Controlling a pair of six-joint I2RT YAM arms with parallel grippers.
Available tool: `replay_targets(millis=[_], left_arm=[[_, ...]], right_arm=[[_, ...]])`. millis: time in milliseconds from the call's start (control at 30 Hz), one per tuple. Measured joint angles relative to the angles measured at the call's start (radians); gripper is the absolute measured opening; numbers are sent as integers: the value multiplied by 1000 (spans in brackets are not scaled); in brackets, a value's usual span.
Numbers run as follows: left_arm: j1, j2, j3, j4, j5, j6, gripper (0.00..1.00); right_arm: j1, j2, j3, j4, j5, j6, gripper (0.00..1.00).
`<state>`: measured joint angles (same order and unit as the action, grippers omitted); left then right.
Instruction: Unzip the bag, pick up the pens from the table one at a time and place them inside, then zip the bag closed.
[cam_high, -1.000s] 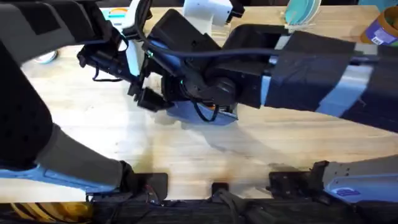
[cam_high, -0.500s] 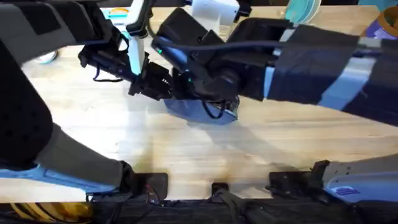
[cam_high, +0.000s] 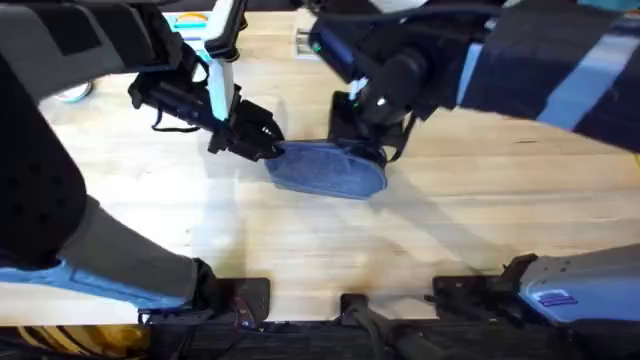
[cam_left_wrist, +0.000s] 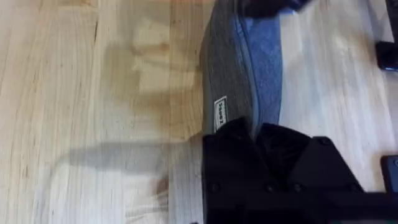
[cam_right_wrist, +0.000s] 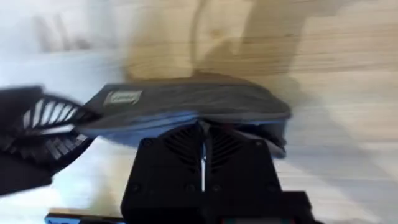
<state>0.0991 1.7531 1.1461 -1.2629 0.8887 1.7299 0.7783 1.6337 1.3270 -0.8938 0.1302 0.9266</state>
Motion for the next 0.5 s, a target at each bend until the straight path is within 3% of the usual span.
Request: replay_targets(millis=[333,500], left_arm=[[-7,0,0,-9,6,-3,42],[-8,0,0,-8,18,-3,42]], right_arm=[[-198,0,0,-91,-12,-4,33],[-253,0,0,-91,-27,-7,33]])
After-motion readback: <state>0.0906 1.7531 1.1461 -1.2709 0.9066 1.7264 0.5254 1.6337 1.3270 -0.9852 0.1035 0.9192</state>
